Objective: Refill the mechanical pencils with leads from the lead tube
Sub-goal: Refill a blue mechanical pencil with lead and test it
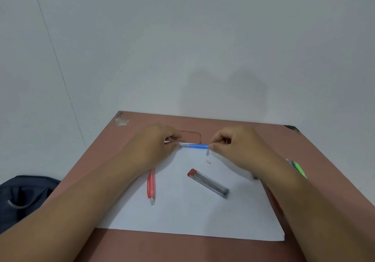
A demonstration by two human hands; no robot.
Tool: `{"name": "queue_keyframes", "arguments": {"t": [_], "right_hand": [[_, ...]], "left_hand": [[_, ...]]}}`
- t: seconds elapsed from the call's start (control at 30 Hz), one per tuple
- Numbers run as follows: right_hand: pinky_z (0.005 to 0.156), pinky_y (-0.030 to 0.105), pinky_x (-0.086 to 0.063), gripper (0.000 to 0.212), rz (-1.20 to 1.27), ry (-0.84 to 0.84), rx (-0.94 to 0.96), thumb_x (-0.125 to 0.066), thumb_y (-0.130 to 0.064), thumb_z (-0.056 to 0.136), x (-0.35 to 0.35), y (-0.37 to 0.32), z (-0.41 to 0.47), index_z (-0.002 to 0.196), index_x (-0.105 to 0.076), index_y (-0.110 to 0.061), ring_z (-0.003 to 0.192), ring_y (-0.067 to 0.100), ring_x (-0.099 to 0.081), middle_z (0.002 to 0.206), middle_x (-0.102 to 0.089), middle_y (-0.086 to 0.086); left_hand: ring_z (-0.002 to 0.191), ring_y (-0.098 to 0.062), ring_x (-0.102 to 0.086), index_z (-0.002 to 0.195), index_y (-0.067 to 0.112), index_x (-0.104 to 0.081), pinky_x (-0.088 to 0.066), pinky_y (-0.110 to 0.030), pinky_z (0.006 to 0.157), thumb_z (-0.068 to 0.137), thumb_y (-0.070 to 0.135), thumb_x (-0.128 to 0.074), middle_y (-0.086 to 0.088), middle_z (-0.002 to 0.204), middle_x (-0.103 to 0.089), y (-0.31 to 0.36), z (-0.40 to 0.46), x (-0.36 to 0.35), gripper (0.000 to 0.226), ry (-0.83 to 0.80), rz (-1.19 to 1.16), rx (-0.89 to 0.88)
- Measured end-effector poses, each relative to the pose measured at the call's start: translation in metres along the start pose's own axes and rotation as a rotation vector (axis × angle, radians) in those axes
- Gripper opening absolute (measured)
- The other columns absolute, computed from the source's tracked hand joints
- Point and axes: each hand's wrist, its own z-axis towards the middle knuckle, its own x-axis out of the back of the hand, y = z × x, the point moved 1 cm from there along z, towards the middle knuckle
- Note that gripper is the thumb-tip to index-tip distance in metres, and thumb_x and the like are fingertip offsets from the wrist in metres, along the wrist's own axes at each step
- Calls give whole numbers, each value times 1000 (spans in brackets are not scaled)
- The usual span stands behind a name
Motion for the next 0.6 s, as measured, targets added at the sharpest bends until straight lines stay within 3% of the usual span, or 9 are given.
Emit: {"name": "queue_keyframes", "arguments": {"t": [0.17,0.37,0.5,0.6], "right_hand": [[57,19,-43,29,-246,-313,-12,-83,-57,70,-3,-17,-16,76,-76,-30,61,-2,-56,65,-61,-27],[58,17,-41,28,-264,-356,54,-77,-57,76,-6,-25,-19,85,-77,-31,70,-2,-57,74,-63,-20],[61,20,-44,42,-285,-409,59,-76,-67,69,-7,-26,-20,93,-76,-33,78,4,-60,81,-64,-18],[62,21,-46,39,-290,-408,69,-70,-66,71,-9,-26,-19,91,-75,-33,76,4,-60,80,-66,-17]], "left_hand": [[104,-4,-59,107,36,-74,-50,-34,94,92,36,-67,20,108,-68,1,-6,4,16,39,-12,-95],[97,-7,-62,102,36,-76,-53,-38,84,89,46,-57,18,97,-70,10,-14,10,25,28,-49,-215],[97,-5,-62,100,35,-76,-52,-30,86,92,35,-63,17,96,-70,7,-17,12,15,1,-94,-223],[99,1,-60,98,35,-77,-43,-11,82,91,28,-71,20,96,-70,8,-20,17,11,-55,-136,-214]]}}
